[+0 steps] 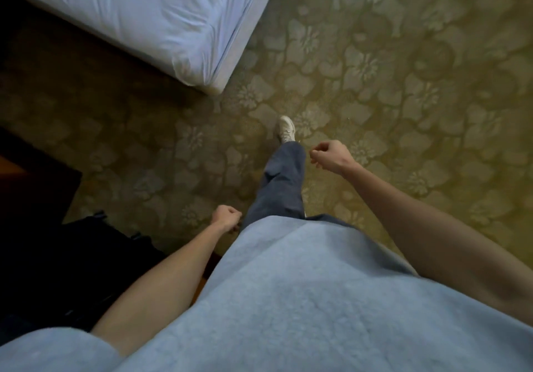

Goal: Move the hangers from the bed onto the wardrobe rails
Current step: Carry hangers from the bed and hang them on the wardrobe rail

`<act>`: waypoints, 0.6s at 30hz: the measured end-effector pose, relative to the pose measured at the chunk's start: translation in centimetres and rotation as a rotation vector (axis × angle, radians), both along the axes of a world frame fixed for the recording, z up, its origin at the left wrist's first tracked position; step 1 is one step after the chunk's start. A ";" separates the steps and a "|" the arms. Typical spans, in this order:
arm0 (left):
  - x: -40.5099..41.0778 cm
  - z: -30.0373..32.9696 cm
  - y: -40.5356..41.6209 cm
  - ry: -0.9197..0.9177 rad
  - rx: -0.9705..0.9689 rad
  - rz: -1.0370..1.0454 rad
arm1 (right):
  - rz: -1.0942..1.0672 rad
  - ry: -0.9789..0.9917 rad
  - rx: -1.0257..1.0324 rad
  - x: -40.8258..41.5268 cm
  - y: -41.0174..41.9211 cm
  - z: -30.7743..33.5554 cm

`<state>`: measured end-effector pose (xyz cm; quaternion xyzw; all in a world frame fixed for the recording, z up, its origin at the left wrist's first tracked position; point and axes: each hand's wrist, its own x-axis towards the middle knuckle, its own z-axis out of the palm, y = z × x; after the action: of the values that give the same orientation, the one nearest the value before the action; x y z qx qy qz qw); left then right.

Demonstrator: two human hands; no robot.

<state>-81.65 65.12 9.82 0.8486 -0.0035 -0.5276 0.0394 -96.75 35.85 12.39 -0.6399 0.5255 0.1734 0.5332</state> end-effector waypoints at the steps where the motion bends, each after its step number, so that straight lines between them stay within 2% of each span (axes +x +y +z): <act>1: 1.0 -0.1 -1.1 0.011 0.007 -0.007 | 0.025 -0.003 -0.011 1.5 -1.7 0.0; 7: 8.4 0.1 -14.2 0.004 -0.063 0.017 | 0.066 0.096 -0.030 6.9 -13.5 0.8; 11: 12.9 1.4 -27.1 0.040 -0.192 0.009 | 0.039 0.214 -0.038 5.3 -20.0 1.1; 18: 19.0 4.5 -51.7 0.085 -0.429 -0.082 | -0.154 0.395 0.039 1.3 -30.8 0.7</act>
<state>-62.69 13.43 14.34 0.7968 -0.1484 -0.5514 0.1979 -95.46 5.02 13.07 -0.5411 0.6638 0.2644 0.4435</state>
